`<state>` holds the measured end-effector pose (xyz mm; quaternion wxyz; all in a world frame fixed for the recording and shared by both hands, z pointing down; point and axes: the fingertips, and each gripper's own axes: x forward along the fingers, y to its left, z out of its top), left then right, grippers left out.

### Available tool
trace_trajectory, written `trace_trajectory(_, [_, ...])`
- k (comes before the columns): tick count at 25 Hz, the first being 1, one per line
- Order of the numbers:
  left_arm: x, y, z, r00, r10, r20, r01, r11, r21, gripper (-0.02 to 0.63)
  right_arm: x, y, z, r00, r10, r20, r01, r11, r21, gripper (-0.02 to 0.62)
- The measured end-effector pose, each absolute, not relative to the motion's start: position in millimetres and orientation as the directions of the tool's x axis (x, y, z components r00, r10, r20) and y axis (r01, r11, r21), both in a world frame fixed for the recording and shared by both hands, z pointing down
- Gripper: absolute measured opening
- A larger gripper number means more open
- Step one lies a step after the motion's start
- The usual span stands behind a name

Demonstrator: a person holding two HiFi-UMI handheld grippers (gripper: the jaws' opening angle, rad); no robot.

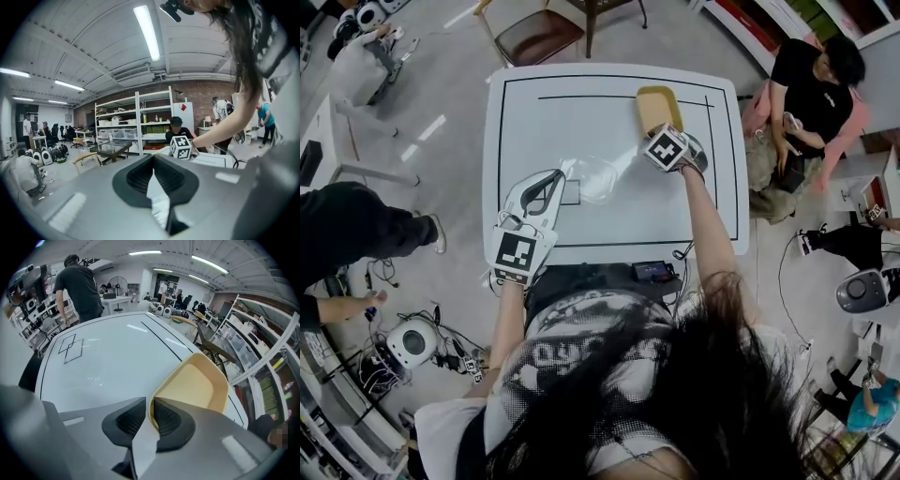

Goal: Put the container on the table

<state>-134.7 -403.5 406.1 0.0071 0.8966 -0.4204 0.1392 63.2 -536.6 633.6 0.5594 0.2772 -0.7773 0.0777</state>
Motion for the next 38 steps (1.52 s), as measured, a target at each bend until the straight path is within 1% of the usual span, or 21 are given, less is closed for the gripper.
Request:
trace_trajectory(3, [-135.1,-403.4,403.8,0.609,-0.751,0.255,-0.754,-0.648,-0.107,0.0,61.6,-535.8,630.2,-0.24,-0.348,0.906,-0.535,0.826,0.176,0.096])
trace_trajectory(8, [-131.3,-400.8,403.1,0.611,-0.75,0.255,-0.752,-0.65,-0.11,0.0,62.0,-535.2,617.2,-0.282,-0.411,0.867,-0.578,0.794,0.188,0.126])
trace_trajectory(11, [-126.6,-399.5,402.0,0.611,-0.751,0.253,-0.751,-0.65,-0.115,0.0,59.9,-530.1,594.0,-0.337,-0.467,0.818,-0.629,0.758,0.173,0.125])
trace_trajectory(16, [-112.0,-393.1,399.0,0.616,-0.748,0.25,-0.746,-0.655,-0.12,0.0,58.8,-508.5,543.7,-0.441,-0.581,0.684,-0.723,0.682,0.113,0.121])
trace_trajectory(23, [-84.5,-374.1,395.3,0.624,-0.739,0.252,-0.736,-0.665,-0.129,0.0,69.1,-453.0,494.1,-0.505,-0.666,0.549,-0.775,0.63,0.051,0.12])
trace_trajectory(28, [-65.4,-355.4,390.8,0.626,-0.74,0.245,-0.735,-0.666,-0.132,0.0,72.3,-403.8,468.9,-0.547,-0.686,0.48,-0.778,0.629,0.011,0.117])
trace_trajectory(38, [-25.4,-295.8,377.5,0.601,-0.768,0.221,-0.756,-0.636,-0.157,0.0,89.4,-302.3,441.0,-0.629,-0.663,0.405,-0.732,0.681,-0.021,0.105])
